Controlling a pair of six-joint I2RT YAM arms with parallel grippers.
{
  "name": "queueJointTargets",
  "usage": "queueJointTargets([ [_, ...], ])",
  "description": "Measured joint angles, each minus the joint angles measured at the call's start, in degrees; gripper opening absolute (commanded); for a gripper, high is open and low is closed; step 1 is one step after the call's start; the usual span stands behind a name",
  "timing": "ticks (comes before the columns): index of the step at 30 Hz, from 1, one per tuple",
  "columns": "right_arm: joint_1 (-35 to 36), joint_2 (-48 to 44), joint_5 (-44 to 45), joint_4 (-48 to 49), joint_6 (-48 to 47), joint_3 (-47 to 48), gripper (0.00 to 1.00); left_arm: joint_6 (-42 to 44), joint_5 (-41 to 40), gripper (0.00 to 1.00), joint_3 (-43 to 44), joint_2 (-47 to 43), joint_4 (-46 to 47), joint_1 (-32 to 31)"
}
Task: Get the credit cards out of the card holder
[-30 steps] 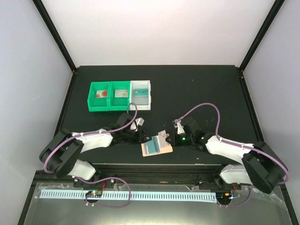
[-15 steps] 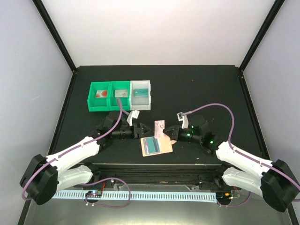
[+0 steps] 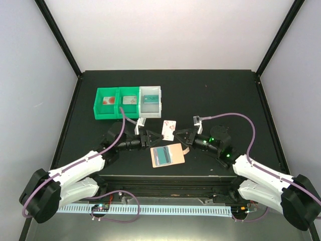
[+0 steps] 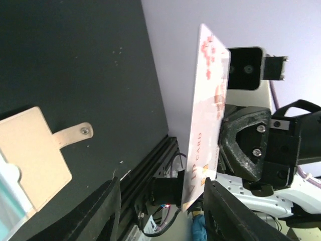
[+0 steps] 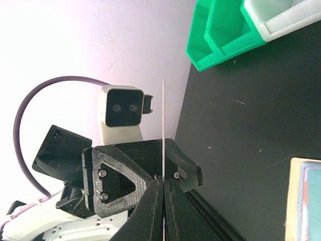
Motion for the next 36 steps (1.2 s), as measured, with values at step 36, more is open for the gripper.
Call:
queueJointTargets([
  [36, -0.3, 5.6, -8.6, -55.6, -48.6, 35.4, 0.33, 23.9, 17.3, 0.02, 5.6, -6.4, -18.1, 0.0],
])
